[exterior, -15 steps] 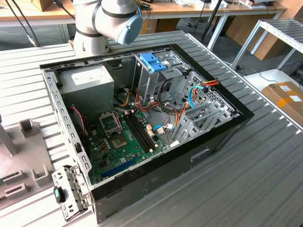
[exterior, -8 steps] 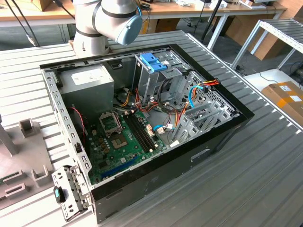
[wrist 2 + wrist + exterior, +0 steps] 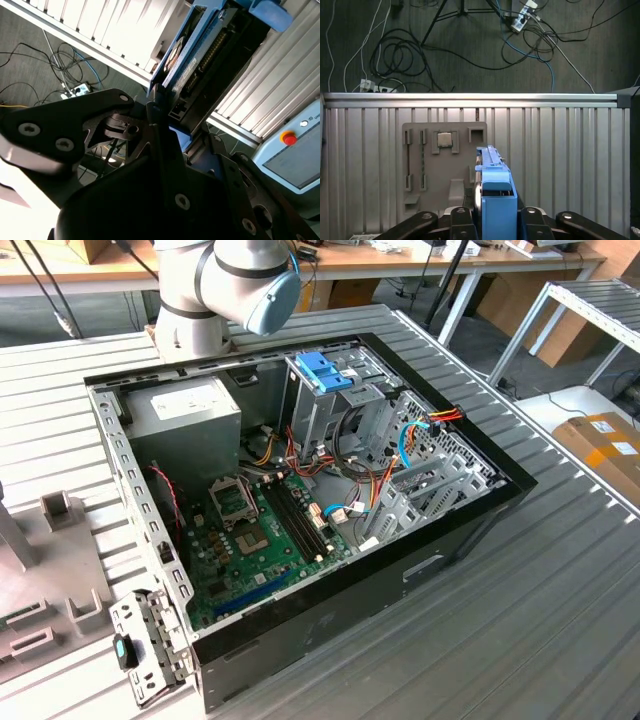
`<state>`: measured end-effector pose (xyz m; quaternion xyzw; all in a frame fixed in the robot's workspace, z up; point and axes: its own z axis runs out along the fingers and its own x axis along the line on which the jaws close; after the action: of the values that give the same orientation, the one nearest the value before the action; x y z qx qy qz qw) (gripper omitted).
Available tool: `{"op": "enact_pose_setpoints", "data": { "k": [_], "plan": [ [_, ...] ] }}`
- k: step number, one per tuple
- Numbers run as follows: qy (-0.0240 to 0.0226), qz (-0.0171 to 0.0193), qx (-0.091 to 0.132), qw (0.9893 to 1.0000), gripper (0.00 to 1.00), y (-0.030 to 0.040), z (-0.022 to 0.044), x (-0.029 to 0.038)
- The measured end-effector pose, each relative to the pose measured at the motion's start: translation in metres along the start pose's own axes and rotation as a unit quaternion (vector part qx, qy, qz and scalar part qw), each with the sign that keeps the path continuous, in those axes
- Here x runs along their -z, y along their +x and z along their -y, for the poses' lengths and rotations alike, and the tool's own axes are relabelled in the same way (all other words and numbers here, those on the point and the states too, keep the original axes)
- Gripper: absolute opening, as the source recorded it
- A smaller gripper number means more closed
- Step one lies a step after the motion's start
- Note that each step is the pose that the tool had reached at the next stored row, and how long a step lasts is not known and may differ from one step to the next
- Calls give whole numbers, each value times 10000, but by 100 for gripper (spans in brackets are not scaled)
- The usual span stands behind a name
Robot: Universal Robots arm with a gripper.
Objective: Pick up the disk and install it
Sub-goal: 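Pick up the disk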
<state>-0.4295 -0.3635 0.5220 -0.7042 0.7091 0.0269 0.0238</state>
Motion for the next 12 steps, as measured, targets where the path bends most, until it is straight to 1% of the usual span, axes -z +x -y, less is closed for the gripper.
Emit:
{"op": "enact_pose_setpoints", "data": {
  "k": [2, 8, 12],
  "plan": [
    [0, 0, 0, 10000, 37, -1, 1, 23],
    [-1, -5, 0, 10000, 37, 14, 9, 25],
    [0, -5, 0, 10000, 37, 25, 37, 24]
  ]
}}
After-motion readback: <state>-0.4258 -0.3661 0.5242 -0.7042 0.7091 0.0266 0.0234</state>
